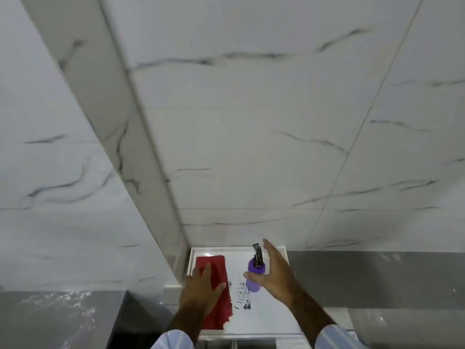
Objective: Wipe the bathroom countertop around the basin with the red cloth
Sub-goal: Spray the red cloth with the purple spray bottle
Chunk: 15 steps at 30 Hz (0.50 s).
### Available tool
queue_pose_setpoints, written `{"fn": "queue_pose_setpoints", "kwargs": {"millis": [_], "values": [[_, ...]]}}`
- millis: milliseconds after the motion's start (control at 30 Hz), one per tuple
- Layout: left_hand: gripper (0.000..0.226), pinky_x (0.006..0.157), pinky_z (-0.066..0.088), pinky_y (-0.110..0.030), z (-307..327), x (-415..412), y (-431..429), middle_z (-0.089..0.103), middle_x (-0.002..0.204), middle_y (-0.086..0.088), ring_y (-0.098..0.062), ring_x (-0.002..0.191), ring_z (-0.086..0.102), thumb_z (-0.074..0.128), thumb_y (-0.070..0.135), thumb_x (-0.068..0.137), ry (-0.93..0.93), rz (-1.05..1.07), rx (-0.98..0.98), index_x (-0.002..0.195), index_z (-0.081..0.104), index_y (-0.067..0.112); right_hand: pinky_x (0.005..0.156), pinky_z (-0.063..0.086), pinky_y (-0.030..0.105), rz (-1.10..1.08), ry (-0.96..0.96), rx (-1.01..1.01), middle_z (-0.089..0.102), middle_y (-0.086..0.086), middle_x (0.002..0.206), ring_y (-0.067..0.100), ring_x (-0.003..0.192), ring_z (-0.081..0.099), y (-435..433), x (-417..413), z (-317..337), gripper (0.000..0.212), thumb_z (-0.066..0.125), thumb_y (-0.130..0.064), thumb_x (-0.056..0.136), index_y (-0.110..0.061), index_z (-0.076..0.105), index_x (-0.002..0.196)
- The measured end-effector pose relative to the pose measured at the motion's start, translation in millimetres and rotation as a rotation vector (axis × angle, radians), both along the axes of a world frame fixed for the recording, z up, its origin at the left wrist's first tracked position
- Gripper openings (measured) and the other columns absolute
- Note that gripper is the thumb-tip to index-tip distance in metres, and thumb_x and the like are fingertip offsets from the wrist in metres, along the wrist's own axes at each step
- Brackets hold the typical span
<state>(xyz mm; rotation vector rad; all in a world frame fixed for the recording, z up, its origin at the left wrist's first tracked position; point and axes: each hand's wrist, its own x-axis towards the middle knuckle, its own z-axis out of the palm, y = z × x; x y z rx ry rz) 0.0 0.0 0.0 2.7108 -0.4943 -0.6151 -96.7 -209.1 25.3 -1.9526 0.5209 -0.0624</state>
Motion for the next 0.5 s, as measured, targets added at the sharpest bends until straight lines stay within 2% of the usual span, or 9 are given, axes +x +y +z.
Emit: {"fn": "queue_pose_setpoints", "kwargs": {"millis": [67,100,167,200,267,333,367,433,500], "values": [[0.104,0.121,0.04,-0.051,-16.8,0.2,-6.6,0.021,0.173,-0.007,-0.037,0.152,0.032,0.053,0.08,0.087,0.057,0.051,0.069,0.167,0.015,0.026,0.105,0.039,0.021,-0.044,-0.02,0.042,0.048,-0.01,0.149,0.014,0.133,0.05,4.4,11.9,-19.7,0.1,0.094,-0.029,0.077,-0.024,0.036,0.158],[0.109,0.122,0.038,-0.053,-25.7,-1.9,-8.0,0.015,0.175,-0.007,-0.039,0.154,0.029,0.055,0.082,0.084,0.081,0.057,0.104,0.168,0.01,0.027,0.098,0.046,0.017,-0.045,-0.017,0.077,0.057,-0.007,0.141,0.017,0.125,0.057,6.5,14.9,-31.9,0.087,0.093,-0.024,0.078,-0.024,0.045,0.151],[0.116,0.125,0.033,-0.058,-38.9,-4.7,-11.8,0.002,0.177,-0.008,-0.043,0.158,0.021,0.061,0.079,0.083,0.1,0.07,0.126,0.168,0.001,0.028,0.077,0.055,0.012,-0.077,-0.032,0.123,0.068,-0.006,0.116,0.023,0.106,0.066,10.8,19.9,-48.8,0.053,0.09,-0.02,0.082,-0.032,0.06,0.123],[0.116,0.125,0.032,-0.06,-46.1,-6.1,-14.6,-0.002,0.177,-0.008,-0.045,0.158,0.017,0.063,0.075,0.084,0.098,0.074,0.157,0.168,-0.002,0.029,0.074,0.056,0.012,-0.08,-0.038,0.131,0.068,-0.009,0.11,0.024,0.101,0.067,13.3,20.5,-52.6,0.043,0.089,-0.021,0.083,-0.036,0.06,0.112],[0.112,0.123,0.032,-0.063,-54.9,-5.6,-22.1,-0.006,0.176,-0.01,-0.048,0.158,0.013,0.066,0.067,0.088,0.092,0.103,0.195,0.167,-0.005,0.03,0.082,0.056,0.018,-0.081,-0.091,0.136,0.067,-0.014,0.11,0.021,0.101,0.067,14.8,22.6,-58.4,0.038,0.087,-0.029,0.085,-0.039,0.058,0.106],[0.105,0.121,0.034,-0.065,-56.2,-4.8,-30.0,-0.007,0.175,-0.013,-0.049,0.157,0.012,0.067,0.053,0.093,0.108,0.118,0.232,0.167,-0.004,0.03,0.09,0.058,0.022,-0.085,-0.108,0.107,0.066,-0.016,0.11,0.015,0.102,0.067,14.6,23.2,-55.6,0.037,0.084,-0.036,0.085,-0.04,0.056,0.109],[0.1,0.121,0.036,-0.064,-55.7,-3.4,-32.4,-0.006,0.174,-0.014,-0.048,0.155,0.014,0.066,0.044,0.096,0.114,0.118,0.244,0.167,-0.002,0.03,0.088,0.058,0.019,-0.09,-0.123,0.107,0.065,-0.018,0.111,0.012,0.102,0.067,15.3,22.7,-50.7,0.041,0.083,-0.038,0.084,-0.04,0.055,0.113],[0.086,0.118,0.04,-0.058,-51.9,2.5,-32.5,-0.001,0.172,-0.015,-0.045,0.151,0.023,0.061,0.03,0.099,0.13,0.14,0.201,0.167,0.008,0.03,0.079,0.057,0.01,-0.121,-0.153,0.121,0.061,-0.023,0.116,0.009,0.104,0.066,14.0,20.5,-33.9,0.065,0.085,-0.037,0.083,-0.04,0.045,0.134],[0.069,0.118,0.041,-0.052,-48.5,10.2,-26.3,0.014,0.166,-0.016,-0.043,0.146,0.033,0.055,0.026,0.1,0.121,0.186,0.097,0.163,0.027,0.028,0.074,0.061,0.015,-0.163,-0.162,0.165,0.059,-0.023,0.121,0.014,0.105,0.067,9.2,17.8,-17.6,0.09,0.088,-0.032,0.082,-0.041,0.03,0.15]]}}
